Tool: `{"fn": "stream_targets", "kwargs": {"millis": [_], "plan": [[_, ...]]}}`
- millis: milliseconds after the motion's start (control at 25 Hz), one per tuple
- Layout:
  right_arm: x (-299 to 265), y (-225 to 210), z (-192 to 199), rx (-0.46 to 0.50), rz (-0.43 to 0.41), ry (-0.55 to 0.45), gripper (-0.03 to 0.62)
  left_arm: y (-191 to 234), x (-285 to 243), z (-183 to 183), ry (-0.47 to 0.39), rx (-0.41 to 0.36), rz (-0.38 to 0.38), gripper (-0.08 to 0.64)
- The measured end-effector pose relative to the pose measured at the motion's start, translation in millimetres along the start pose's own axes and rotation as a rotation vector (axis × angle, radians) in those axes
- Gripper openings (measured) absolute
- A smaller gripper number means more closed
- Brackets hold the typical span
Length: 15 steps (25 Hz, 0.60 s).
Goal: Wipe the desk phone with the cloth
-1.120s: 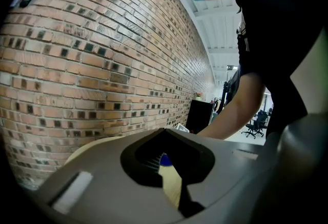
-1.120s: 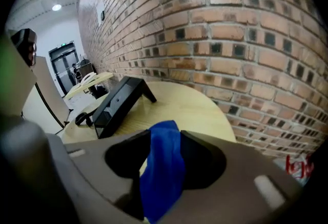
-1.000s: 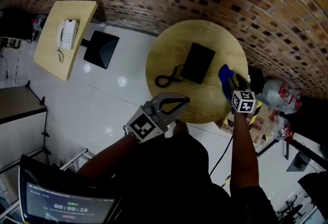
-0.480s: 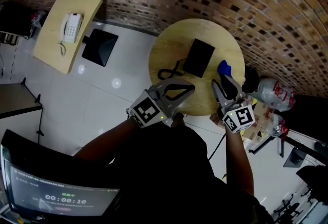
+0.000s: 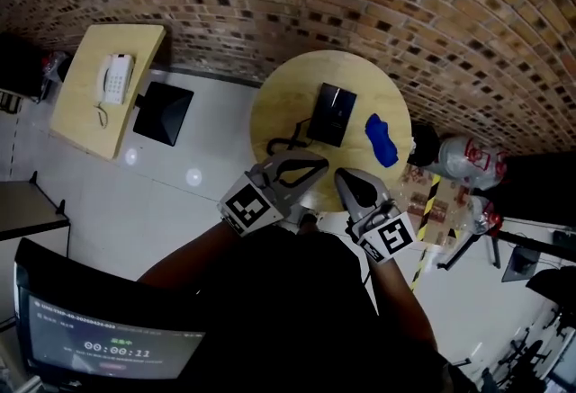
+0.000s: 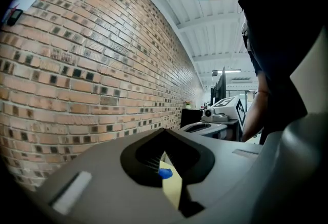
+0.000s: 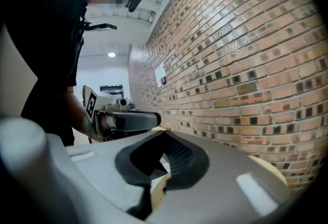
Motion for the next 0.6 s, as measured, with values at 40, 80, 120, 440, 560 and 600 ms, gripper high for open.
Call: {"fn": "stream_targets", "kwargs": {"millis": [40,80,120,440,560,600], "plan": [[1.4,0.6,-3.0,0.003,0.006,-0.005,0.000,-1.3,0.0,-0.7,-0.001,-0.002,0.005,0.005],[3.1,0.5,-6.4,0.002,0.013,-0.012,0.000,-2.4,-0.1,-1.0,0.000,-0.005,0.010,0.005],[4.8,-0.2,-9.9,0.003,0.020,-0.017,0.000,-3.7,-0.1,-1.1,0.001,-0.007,0.014,0.006],[7.0,-3.6,-26.5,0.040,0.034,-0.016,0.000,-8.4,3.0,-3.1,-0.009,-0.009,0.029,0.005],[4.6,-2.5,-29.5,0.050,0.031,-0.008,0.000,-9.5,4.7,-4.2,-0.015,-0.005,0.030,0.005],[3.6,-2.5,-29.4,0.050,0.029,-0.007,0.000,-9.3,5.0,-4.3,-0.015,-0.005,0.030,0.005]]}}
Point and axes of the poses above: the fingertips, and each gripper's own axes: x backward along the fingers, y to its left, z out of its underside, the point moved 4 cm from there along x, backward along the fingers, and after that the axes turned 11 degrees about x, right-handed, at the moved point
